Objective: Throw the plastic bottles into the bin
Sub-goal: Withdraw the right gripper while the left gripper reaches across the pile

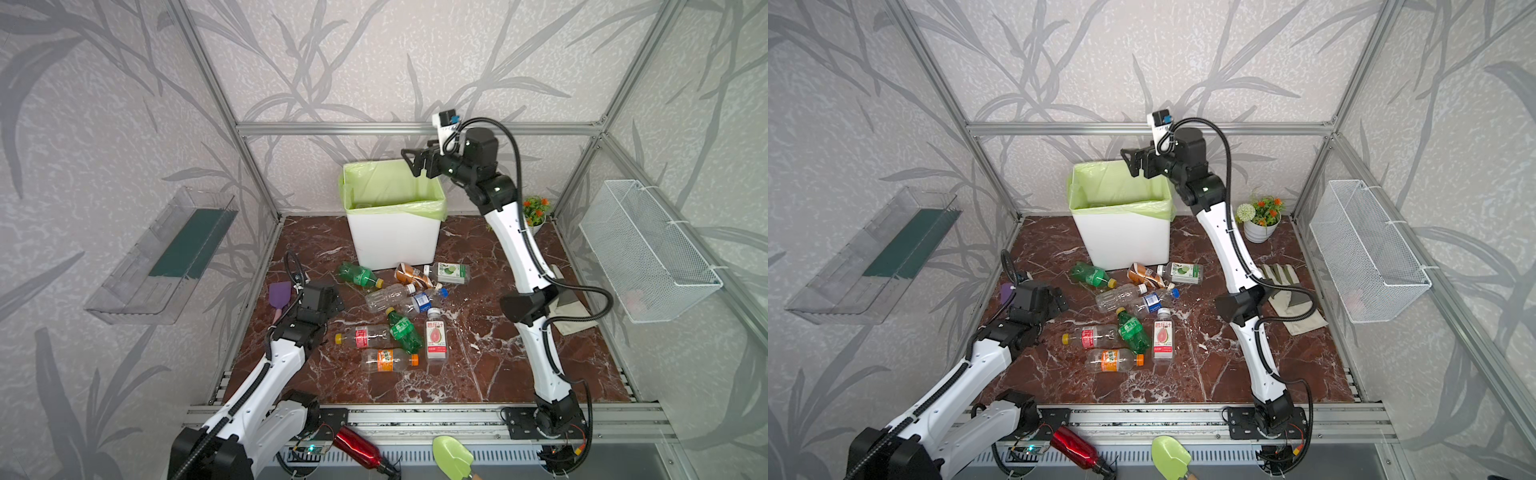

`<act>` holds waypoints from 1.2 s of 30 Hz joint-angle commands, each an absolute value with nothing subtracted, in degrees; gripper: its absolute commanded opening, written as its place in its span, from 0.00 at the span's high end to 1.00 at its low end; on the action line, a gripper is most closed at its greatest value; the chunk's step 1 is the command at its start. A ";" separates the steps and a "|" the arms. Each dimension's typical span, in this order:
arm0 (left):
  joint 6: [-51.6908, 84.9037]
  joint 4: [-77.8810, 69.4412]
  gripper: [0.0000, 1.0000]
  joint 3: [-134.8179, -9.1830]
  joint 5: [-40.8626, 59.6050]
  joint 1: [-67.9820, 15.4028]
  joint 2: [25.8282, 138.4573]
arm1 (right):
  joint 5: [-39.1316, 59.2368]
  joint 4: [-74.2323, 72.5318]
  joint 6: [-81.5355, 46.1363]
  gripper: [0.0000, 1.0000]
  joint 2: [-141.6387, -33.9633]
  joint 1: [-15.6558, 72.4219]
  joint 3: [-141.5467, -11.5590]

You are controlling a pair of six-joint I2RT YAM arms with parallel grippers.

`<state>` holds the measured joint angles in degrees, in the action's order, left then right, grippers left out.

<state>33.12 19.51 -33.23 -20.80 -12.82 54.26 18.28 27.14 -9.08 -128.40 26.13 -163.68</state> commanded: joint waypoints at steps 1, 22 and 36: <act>34.54 19.41 0.01 -33.70 -20.73 -12.39 54.18 | 18.62 15.38 -7.77 0.01 -110.68 26.00 -148.96; 26.71 17.26 0.01 -40.57 -18.76 -17.78 59.36 | 8.52 -4.03 -20.96 0.01 -68.99 12.57 -47.32; 34.45 32.98 0.01 -58.92 -31.84 -50.81 76.61 | 2.94 -2.71 -24.17 0.01 -64.45 8.59 -38.43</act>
